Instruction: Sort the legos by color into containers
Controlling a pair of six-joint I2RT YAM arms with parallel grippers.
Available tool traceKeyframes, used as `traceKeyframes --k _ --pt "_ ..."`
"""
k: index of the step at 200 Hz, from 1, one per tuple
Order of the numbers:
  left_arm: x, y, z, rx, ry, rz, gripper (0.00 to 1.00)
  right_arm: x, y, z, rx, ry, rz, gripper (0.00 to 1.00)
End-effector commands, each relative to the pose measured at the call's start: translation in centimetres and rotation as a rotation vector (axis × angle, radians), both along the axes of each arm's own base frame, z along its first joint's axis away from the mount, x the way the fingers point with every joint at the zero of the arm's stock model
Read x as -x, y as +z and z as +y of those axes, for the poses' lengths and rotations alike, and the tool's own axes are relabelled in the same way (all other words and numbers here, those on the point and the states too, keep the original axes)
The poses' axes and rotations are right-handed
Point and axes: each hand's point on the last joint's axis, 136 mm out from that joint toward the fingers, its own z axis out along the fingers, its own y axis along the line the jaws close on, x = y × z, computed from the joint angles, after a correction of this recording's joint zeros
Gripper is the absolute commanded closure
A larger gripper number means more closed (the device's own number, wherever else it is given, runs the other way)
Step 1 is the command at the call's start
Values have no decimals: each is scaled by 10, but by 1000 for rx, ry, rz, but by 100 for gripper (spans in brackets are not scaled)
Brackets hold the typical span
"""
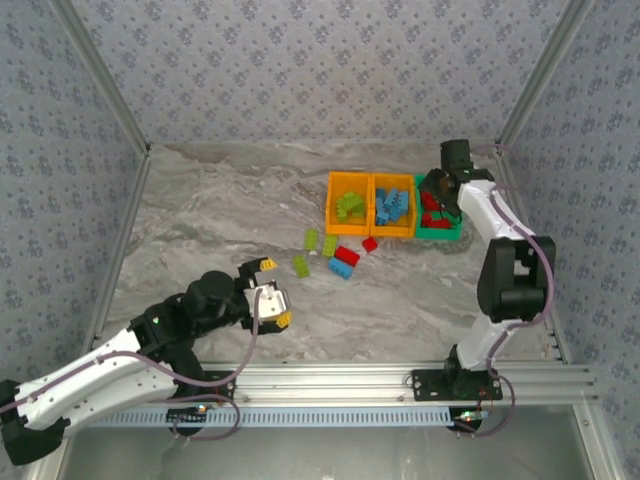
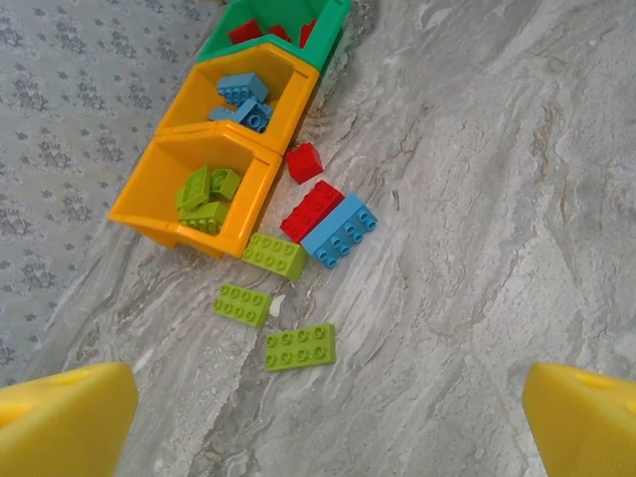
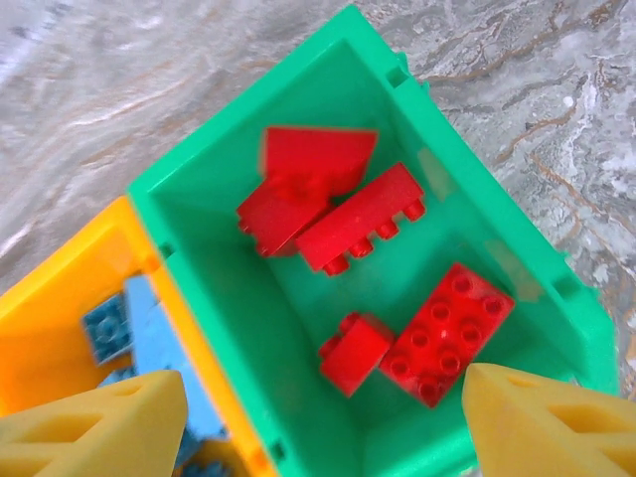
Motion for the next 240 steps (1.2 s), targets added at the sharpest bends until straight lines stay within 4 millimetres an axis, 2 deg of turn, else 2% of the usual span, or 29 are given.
traceKeyframes --k 1,19,20,23,37,51,68,90,108,122,134,156,192,214,240 --pt "-10 30 -1 139 75 31 1 39 47 26 -52 82 -92 22" --pt "-20 67 5 288 177 96 1 73 83 55 -46 195 -195 19" --pt "-21 70 6 297 182 99 1 76 77 57 -43 203 -181 19" --pt "-22 75 7 318 197 112 1 85 77 61 -41 224 -184 18" --pt "-32 99 13 421 286 165 1 112 94 88 -46 332 -244 16" --pt "-42 107 14 489 380 246 1 142 104 117 -30 496 -278 15" --pt "-56 98 10 523 496 371 1 177 112 156 -62 711 -310 15" --pt "-80 69 2 564 672 537 1 217 111 197 -133 925 -280 14" --pt "-103 36 -1 566 821 667 1 240 107 220 -145 1046 -249 14" --pt "-117 8 -10 549 877 767 1 251 103 230 -122 1112 -227 13" --pt "-129 -15 -19 540 914 833 1 254 99 233 -86 1135 -204 13" --pt "-148 -55 -23 506 1048 917 1 256 87 237 -56 1155 -156 11" --pt "-158 -116 -35 312 1198 1021 2 252 65 241 -42 1136 -110 10" --pt "-160 -144 -39 253 1242 1054 5 251 58 240 -33 1129 -96 10" --pt "-161 -168 -34 175 1295 1041 12 249 55 234 -7 1101 -92 10"
